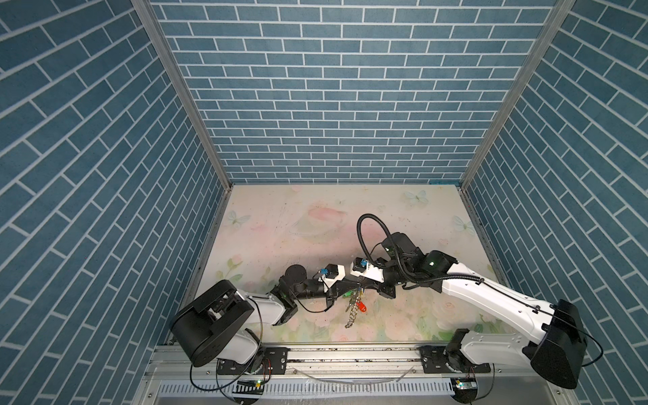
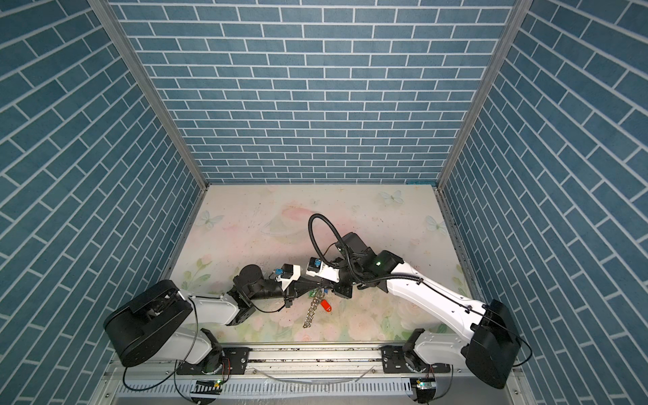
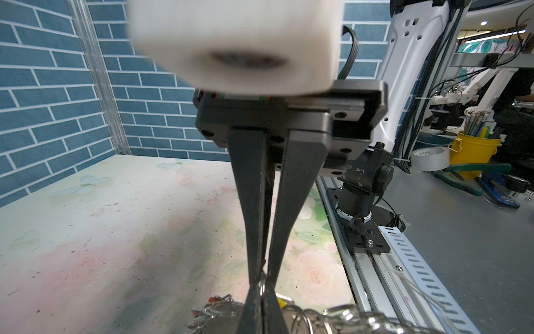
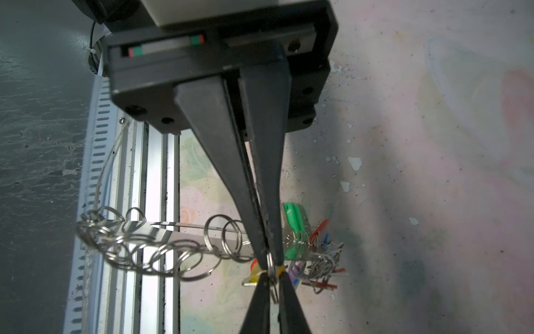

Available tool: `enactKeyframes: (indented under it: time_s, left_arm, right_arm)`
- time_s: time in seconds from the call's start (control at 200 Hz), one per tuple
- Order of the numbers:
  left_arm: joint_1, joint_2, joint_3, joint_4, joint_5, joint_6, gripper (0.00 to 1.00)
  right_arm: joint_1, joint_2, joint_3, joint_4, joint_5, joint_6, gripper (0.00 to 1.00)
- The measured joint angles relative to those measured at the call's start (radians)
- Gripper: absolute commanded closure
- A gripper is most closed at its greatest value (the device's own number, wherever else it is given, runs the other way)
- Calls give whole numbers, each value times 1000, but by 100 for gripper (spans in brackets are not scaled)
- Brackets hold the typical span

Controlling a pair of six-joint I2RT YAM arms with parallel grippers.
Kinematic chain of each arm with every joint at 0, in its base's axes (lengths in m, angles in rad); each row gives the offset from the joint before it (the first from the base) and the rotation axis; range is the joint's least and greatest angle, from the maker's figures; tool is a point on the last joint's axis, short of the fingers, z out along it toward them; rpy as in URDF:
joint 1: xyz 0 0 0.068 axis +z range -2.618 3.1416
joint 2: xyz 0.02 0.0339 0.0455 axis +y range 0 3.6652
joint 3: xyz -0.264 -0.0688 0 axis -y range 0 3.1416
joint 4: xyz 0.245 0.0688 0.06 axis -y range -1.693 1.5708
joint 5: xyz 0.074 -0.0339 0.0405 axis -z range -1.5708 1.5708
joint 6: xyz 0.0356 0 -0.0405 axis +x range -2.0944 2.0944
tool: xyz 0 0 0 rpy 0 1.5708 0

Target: Put the keys on the keyring

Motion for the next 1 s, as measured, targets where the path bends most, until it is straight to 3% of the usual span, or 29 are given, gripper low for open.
enactKeyframes:
  time_s: [0.245, 0.755, 1.0]
  left_arm:
    - [0, 38, -14, 50, -10, -27, 100]
    - [0, 38, -14, 66, -12, -33, 100]
    - [1, 26, -14, 68, -7, -34, 100]
  right_arm:
    - [0, -36, -42, 31, 21, 19, 86]
    - [0, -33, -68, 61, 26, 58, 97]
    - [0, -18, -77, 68, 26, 61, 93]
